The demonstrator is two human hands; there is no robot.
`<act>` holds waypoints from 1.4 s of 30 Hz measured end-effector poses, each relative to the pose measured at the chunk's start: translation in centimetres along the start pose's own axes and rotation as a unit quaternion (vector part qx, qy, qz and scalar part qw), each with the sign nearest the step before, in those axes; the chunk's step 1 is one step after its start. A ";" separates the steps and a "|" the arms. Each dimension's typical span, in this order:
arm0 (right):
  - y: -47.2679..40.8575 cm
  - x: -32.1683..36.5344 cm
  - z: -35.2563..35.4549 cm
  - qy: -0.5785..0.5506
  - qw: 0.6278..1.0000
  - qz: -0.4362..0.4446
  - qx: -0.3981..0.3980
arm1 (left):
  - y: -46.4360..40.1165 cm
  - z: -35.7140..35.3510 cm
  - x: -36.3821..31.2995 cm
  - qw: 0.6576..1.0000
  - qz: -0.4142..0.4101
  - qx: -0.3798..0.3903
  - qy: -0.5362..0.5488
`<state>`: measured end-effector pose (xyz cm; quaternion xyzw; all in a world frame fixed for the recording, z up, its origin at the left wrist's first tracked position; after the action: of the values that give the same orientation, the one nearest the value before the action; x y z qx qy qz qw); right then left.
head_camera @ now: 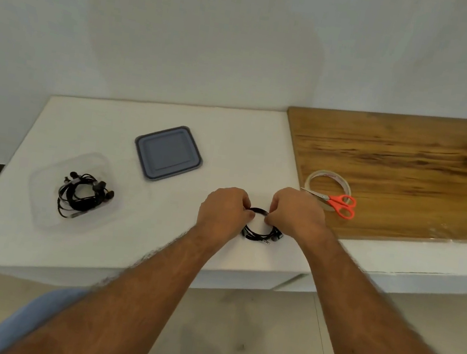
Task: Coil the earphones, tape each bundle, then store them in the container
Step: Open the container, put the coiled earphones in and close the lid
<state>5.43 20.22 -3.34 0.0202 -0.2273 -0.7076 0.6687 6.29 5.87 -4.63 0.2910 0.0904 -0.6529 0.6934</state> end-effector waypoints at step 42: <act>-0.2 29.7 -6.3 -0.162 0.965 0.191 -0.072 | 3.6 20.1 25.8 0.955 0.177 -0.157 0.180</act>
<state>4.21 -9.98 -0.93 -0.1872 -0.2808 -0.5752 0.7451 7.97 -26.68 -0.31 0.3027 0.2619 -0.4338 0.8073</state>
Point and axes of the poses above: each hand's wrist, its own y-axis away from the middle knuckle, its own z-axis out of the back of the hand, x = y × z, the point moved 2 cm from there along -y, towards the middle knuckle, and after that the axes turned 4 degrees about z, right-handed, at the moved point
